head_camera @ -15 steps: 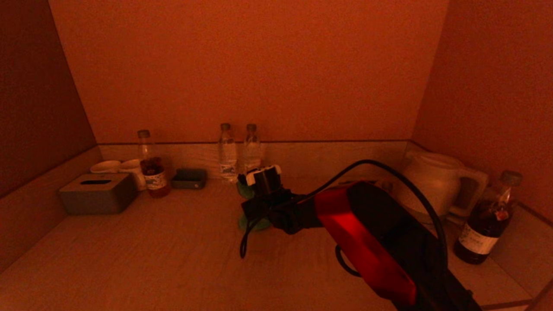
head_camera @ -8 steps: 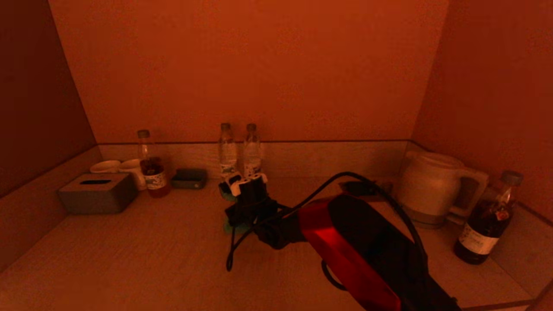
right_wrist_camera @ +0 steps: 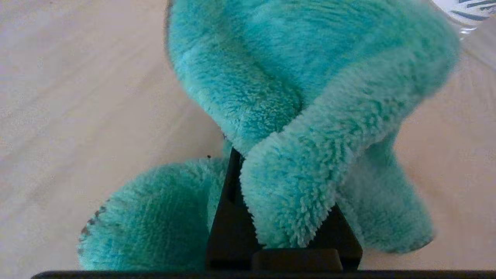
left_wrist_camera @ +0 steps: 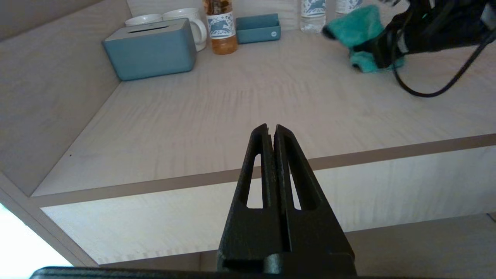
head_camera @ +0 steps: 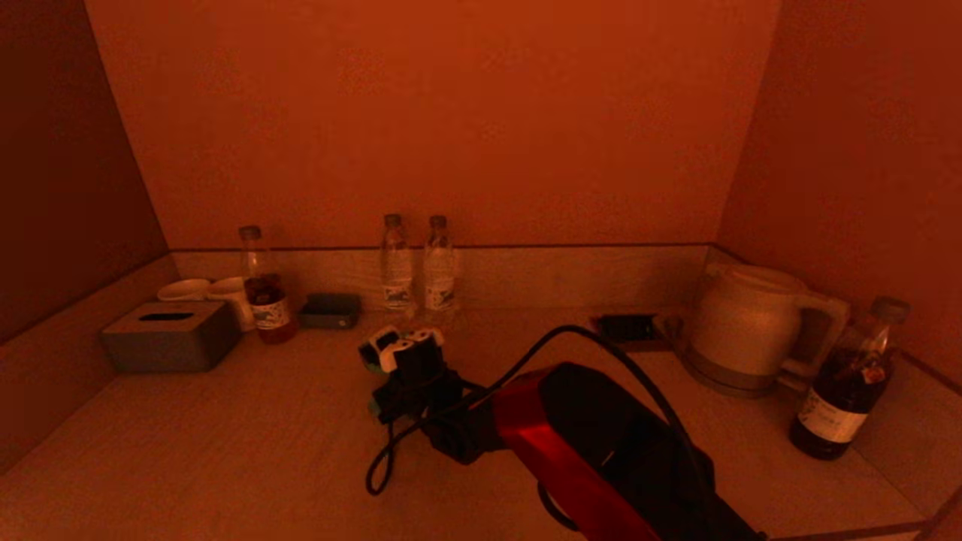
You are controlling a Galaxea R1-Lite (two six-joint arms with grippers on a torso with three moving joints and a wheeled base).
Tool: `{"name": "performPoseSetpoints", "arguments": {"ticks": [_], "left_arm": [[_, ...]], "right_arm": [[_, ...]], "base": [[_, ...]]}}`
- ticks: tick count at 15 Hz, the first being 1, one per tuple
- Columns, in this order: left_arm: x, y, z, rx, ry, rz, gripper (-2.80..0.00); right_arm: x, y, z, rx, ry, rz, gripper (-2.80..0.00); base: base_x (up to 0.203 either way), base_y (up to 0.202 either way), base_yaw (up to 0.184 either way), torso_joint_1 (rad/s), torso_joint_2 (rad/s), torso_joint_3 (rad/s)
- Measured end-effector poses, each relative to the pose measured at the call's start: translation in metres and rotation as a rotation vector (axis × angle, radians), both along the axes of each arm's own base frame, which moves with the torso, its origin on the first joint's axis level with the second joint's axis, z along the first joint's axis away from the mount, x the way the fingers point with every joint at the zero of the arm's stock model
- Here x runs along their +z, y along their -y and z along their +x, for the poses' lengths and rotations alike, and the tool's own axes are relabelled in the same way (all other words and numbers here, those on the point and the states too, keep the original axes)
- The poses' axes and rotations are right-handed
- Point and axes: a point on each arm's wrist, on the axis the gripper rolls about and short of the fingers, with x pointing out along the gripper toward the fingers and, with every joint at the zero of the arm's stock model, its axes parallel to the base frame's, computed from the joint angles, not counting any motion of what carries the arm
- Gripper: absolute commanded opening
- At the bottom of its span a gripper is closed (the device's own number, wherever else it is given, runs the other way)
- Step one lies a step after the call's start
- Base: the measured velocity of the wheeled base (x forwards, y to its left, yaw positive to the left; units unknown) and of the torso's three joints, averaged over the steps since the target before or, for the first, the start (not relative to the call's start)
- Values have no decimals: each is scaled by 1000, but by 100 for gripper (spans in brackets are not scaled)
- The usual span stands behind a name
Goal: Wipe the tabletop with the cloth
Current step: Sweep the stains on the table
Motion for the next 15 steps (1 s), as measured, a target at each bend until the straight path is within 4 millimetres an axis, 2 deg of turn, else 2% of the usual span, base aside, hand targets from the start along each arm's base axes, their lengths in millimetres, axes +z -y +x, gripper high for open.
{"name": "performPoseSetpoints", "arguments": {"ticks": [5,8,11,15], "left_arm": [[0,0,0,0,0,0,-280],[0,0,0,0,0,0,-280],[0,0,0,0,1,0,-280],[0,0,0,1,2,0,-280]], "right_arm": [[-10,1,-2,-20,-19,-17,-280],[-14,0,-22,-25,-61,-33,-280],[-7,-2,-39,-19,-67,-26,-280],[4,6,-81,19,-92,-57,-280]], "base": [[0,0,0,0,0,0],[0,0,0,0,0,0],[0,0,0,0,0,0],[0,0,0,0,0,0]]}}
